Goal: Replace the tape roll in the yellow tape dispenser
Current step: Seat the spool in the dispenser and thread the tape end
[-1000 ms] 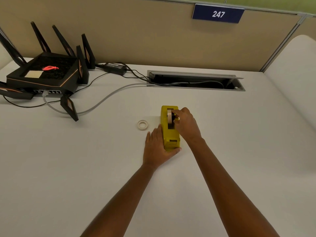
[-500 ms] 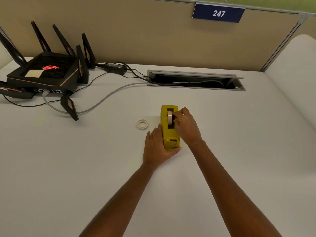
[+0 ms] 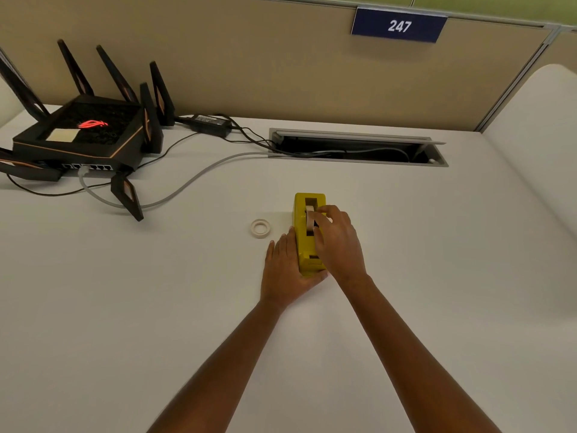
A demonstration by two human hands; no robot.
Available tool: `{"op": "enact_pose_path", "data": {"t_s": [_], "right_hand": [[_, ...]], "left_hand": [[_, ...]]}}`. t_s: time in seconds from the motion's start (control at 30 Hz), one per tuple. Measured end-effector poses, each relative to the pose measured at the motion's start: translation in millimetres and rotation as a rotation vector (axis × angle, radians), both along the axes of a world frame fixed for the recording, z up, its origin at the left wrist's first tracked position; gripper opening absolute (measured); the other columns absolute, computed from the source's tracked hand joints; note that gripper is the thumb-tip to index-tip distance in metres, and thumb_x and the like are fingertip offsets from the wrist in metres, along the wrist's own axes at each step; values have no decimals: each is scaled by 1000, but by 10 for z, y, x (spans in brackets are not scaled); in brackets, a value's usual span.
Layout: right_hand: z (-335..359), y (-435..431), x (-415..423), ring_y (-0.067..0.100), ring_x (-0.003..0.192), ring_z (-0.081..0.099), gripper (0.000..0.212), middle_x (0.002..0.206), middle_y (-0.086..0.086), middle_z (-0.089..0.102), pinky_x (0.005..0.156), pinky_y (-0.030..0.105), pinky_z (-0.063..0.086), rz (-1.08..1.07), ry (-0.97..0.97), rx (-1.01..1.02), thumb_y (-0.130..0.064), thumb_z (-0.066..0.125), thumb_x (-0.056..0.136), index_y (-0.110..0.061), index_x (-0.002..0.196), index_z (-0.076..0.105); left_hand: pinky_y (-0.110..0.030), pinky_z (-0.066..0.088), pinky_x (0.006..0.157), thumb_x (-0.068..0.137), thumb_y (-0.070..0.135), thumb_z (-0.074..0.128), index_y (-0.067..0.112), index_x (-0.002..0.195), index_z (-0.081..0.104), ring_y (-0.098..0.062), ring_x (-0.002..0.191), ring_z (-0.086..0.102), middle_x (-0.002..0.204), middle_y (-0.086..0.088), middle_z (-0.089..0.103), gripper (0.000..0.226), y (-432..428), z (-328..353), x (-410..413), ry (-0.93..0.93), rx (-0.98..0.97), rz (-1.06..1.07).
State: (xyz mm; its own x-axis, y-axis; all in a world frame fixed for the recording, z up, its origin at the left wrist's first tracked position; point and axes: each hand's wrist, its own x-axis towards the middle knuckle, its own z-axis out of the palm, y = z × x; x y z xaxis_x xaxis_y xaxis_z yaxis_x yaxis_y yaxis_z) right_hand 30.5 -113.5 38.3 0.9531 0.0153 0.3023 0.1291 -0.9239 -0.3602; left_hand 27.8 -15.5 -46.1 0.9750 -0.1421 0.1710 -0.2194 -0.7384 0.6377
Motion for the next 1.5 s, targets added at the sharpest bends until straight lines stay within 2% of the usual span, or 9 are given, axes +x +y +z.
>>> {"op": "enact_pose_path", "data": {"t_s": [0.1, 0.23, 0.33, 0.47, 0.63, 0.8, 0.9, 1.17, 1.5], "right_hand": [[16, 5, 13, 43, 90, 65, 29, 107, 24, 67, 68, 48, 56, -13, -8, -32, -4, 52, 76, -3, 99, 69], [63, -4, 88, 38, 122, 46, 33, 135, 19, 49, 92, 50, 45, -28, 115, -62, -8, 47, 91, -9, 123, 55], [87, -15, 154, 31, 130, 36, 36, 143, 13, 39, 101, 45, 38, -36, 188, -117, -14, 40, 94, -15, 130, 48], [76, -23, 139, 33, 127, 40, 35, 140, 14, 44, 98, 47, 39, -24, 157, -81, -10, 42, 93, -11, 126, 52], [24, -23, 56, 41, 112, 53, 31, 124, 21, 59, 88, 51, 46, 0, 71, 11, -4, 49, 88, -5, 116, 60], [62, -49, 95, 30, 121, 47, 35, 134, 12, 52, 98, 42, 41, -15, 152, 45, -12, 44, 92, -9, 126, 51], [110, -65, 137, 28, 124, 44, 40, 138, 9, 49, 101, 42, 38, 36, 203, 30, -16, 46, 92, -11, 132, 45], [139, -93, 191, 27, 122, 46, 32, 135, 8, 53, 97, 41, 39, 89, 205, -100, -14, 51, 91, -10, 122, 56], [176, -108, 230, 28, 114, 53, 26, 125, 11, 61, 96, 40, 41, 114, 164, -82, -13, 48, 93, -7, 114, 63]], "left_hand": [[-49, 36, 108, 57, 88, 34, 11, 135, 34, -25, 120, 51, 129, -8, 54, 109, -1, 2, -6, -8, 3, 1], [-50, 37, 106, 57, 91, 26, 11, 136, 33, -26, 121, 50, 132, -8, 53, 113, 9, -6, -5, -8, 4, -1], [-50, 32, 111, 54, 93, 22, 11, 138, 30, -26, 127, 46, 137, -9, 48, 118, 9, 10, -13, 17, -7, -6], [-51, 34, 109, 53, 93, 22, 11, 137, 31, -27, 125, 47, 135, -9, 50, 118, 13, 12, -11, 22, -5, -4], [-50, 34, 109, 54, 93, 23, 12, 137, 32, -25, 123, 48, 134, -8, 51, 116, 7, 12, -11, 29, -17, -6], [-51, 33, 109, 54, 93, 23, 12, 138, 29, -26, 126, 46, 137, -8, 48, 117, 15, 15, -10, 34, -11, -16], [-50, 35, 108, 53, 93, 27, 11, 138, 29, -27, 125, 46, 137, -9, 48, 118, 21, 19, -12, 37, -8, -19], [-50, 34, 108, 51, 94, 27, 11, 138, 29, -26, 125, 46, 136, -8, 49, 120, 17, 26, -19, 41, -16, -14], [-50, 33, 109, 51, 94, 26, 11, 138, 27, -26, 126, 46, 136, -8, 49, 120, 24, 21, -12, 41, -10, -16]]}}
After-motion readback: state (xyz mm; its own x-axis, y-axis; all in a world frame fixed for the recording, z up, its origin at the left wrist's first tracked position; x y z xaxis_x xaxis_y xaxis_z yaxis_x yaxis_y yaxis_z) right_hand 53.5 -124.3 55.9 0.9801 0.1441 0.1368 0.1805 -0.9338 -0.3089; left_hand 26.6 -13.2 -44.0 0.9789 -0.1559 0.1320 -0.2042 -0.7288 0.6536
